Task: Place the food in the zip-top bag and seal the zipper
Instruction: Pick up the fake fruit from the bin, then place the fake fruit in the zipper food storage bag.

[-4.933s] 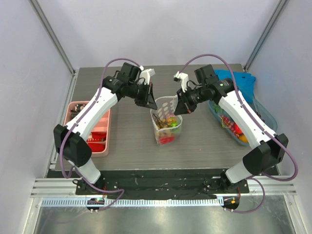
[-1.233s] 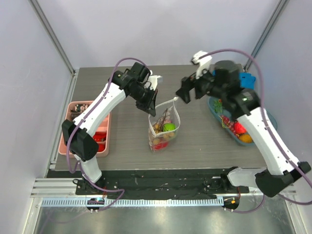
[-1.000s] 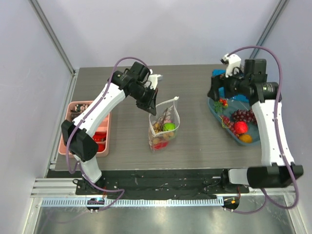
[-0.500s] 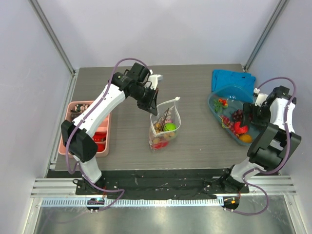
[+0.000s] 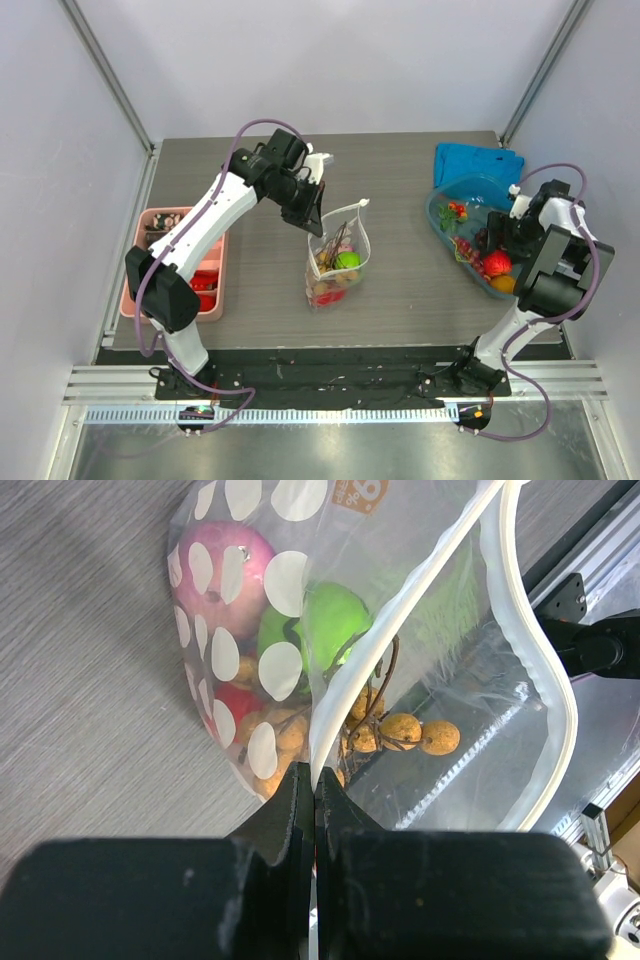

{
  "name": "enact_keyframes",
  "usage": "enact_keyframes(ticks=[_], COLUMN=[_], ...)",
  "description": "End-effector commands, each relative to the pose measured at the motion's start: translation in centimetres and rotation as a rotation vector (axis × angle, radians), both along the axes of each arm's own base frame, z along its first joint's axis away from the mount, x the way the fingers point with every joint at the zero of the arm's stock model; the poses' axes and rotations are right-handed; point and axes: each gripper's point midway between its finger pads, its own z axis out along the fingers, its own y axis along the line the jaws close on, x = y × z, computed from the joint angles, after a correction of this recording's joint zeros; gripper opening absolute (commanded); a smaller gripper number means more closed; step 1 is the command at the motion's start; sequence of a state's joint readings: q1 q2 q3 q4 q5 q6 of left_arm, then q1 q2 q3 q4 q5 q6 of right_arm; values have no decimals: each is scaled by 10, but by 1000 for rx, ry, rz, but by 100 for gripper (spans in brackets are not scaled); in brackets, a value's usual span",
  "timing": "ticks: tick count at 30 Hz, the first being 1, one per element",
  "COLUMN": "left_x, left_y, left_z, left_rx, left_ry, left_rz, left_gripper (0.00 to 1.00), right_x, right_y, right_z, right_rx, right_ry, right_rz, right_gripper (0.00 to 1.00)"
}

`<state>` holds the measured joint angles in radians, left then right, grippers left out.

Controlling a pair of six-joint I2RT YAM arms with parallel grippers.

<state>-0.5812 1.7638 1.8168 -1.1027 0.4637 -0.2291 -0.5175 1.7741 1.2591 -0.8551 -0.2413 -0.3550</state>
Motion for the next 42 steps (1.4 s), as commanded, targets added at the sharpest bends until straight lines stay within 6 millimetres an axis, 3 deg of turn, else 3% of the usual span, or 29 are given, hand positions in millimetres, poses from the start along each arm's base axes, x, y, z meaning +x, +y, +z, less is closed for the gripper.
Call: enact_keyframes(ticks=[1,5,9,12,13,15,16,19,21,23,25,27,28,32,36,42], left_x=[1,1,1,1,1,1,1,1,1,2,2,2,2,3,3,4], left_y=[3,4,2,2,2,2,2,2,2,1,0,0,-1,-3,-2,-1], left_z=[18,17,15,15,15,14,13,12,11,10,10,12,13,13,14,18], left_rx=[-31,-31,-36,-37,-37,-37,-36,-35,-34,-35,-36,-50,-56,-73,-83,-97], left_ry=[-66,-68,-56,-51,-53,-52,-49,-44,-36,-32,-21,-9,-3,17,34,36], left_rz=[-4,-1,2,5,6,4,5,3,4,4,2,-2,4,7,15,19], left_gripper=[0,0,0,0,0,0,0,0,0,0,0,0,0,0,0,0], right_x=[11,5,3,7,16,21,30,42,43,32,23,13,-5,-29,-37,-22], right_y=[8,10,10,19,21,51,62,131,191,234,290,321,353,409,433,445], right_z=[-1,13,48,91,117,146,173,224,269,303,327,343,344,310,254,198], right_rx=[10,9,-25,-10,-12,83,85,188,289,377,455,467,510,461,398,258], right_ry=[-42,-41,-91,-164,-234,-312,-382,-517,-676,-782,-890,-1001,-1012,-1009,-933,-922], right_rz=[7,29,53,90,108,187,229,405,561,635,786,889,983,1225,1351,1400], right_gripper=[78,58,42,33,30,26,21,18,17,16,17,17,18,17,15,12])
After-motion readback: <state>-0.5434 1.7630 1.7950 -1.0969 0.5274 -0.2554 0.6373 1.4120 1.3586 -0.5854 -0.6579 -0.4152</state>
